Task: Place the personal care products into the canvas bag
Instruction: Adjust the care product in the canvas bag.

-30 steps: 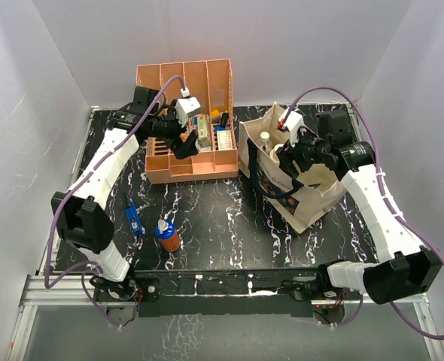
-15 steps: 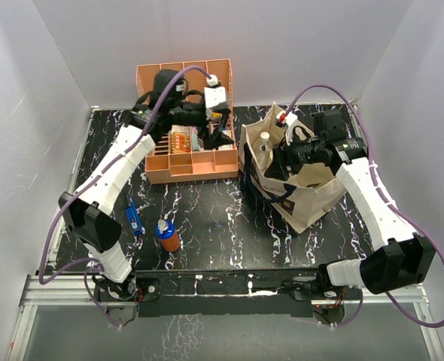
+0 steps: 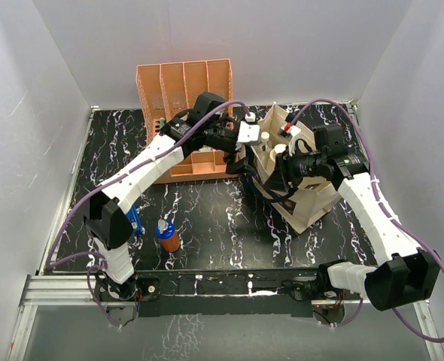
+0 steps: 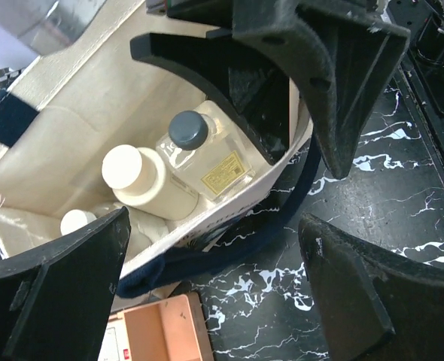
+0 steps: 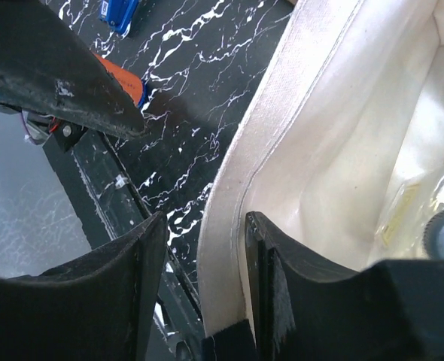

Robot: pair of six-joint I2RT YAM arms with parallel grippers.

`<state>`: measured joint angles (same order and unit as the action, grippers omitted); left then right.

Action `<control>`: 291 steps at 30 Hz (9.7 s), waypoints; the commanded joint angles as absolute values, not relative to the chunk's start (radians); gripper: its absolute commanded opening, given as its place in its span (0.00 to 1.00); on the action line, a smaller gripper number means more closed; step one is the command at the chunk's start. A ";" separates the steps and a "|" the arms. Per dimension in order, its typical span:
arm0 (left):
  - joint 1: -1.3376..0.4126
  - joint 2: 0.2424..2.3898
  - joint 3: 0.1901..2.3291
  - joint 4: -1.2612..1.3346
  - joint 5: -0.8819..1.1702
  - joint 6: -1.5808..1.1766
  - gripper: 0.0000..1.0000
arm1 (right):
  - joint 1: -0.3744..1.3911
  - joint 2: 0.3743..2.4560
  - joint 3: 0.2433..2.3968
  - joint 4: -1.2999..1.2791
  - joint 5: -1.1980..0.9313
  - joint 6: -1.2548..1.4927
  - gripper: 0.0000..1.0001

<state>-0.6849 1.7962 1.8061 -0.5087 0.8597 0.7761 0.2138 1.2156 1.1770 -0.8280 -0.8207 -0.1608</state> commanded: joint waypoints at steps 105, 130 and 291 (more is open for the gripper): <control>-0.862 1.900 1.629 -0.660 0.888 1.319 0.06 | 0.144 1.069 1.185 -1.135 -0.209 -0.362 0.55; -0.866 1.893 1.610 -0.562 0.861 1.254 0.06 | 0.144 1.116 0.941 -0.904 -0.043 -0.218 0.98; -0.927 2.051 1.589 -0.331 0.893 1.012 0.06 | -0.211 1.316 0.817 -0.673 -0.180 -0.617 0.98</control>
<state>-0.9375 2.0380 1.5982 -0.3054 0.8757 0.9920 -0.1905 1.3006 0.8322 -0.7353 -0.2337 -0.6056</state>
